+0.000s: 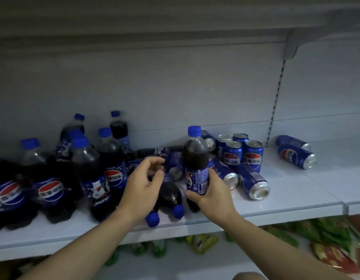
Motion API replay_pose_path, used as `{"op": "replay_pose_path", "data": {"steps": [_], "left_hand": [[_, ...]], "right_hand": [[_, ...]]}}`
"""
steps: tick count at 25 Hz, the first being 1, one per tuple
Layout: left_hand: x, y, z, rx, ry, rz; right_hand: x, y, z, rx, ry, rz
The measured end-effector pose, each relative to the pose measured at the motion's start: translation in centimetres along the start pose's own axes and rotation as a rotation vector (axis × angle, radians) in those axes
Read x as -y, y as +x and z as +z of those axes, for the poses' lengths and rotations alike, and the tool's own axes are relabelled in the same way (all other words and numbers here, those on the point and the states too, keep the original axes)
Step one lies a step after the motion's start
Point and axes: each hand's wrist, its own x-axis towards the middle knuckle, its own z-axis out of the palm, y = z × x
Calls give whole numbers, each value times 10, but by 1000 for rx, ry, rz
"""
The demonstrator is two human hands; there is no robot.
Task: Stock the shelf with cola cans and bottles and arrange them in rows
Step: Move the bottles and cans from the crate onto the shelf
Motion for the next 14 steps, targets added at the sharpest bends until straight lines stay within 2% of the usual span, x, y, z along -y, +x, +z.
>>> {"op": "replay_pose_path", "data": {"steps": [5,14], "left_hand": [[10,-21,-40,6,12,-44],[12,-27,-43,9,-14,-38]], "right_hand": [[7,13,37,-88,0,40],[13,9,38,-223,-93,41]]}}
